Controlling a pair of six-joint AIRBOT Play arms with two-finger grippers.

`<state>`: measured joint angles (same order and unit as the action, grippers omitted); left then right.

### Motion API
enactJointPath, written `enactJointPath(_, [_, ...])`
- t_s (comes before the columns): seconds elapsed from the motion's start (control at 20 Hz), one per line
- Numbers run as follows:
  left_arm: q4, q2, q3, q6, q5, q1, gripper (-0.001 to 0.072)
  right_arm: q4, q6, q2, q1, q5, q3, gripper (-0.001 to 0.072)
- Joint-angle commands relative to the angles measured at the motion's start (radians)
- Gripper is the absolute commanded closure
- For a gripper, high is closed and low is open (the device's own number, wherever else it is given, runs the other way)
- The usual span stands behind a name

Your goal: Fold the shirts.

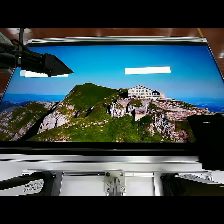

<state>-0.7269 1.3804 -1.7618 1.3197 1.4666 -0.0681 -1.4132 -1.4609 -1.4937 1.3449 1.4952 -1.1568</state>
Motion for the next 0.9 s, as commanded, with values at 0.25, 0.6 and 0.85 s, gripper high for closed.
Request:
enactJointPath(0.25, [-0.124, 0.003, 0.0, -0.025, -0.008, -0.001, 0.0672, -0.178, -0.105, 0.323, -0.075, -0.146, -0.107, 0.0123])
enactJointPath(0.6, [-0.691, 0.031, 0.0, 0.198, -0.118, -0.119, 0.0672, 0.173, 0.057, 0.465, -0.826, -0.455, -0.254, 0.0124])
enactJointPath(0.85, [-0.724, 0.16, 0.0, 0.242, 0.054, -0.218, -0.0009, 0.052, -0.111, 0.269, -1.22, -0.125, -0.254, 0.0122])
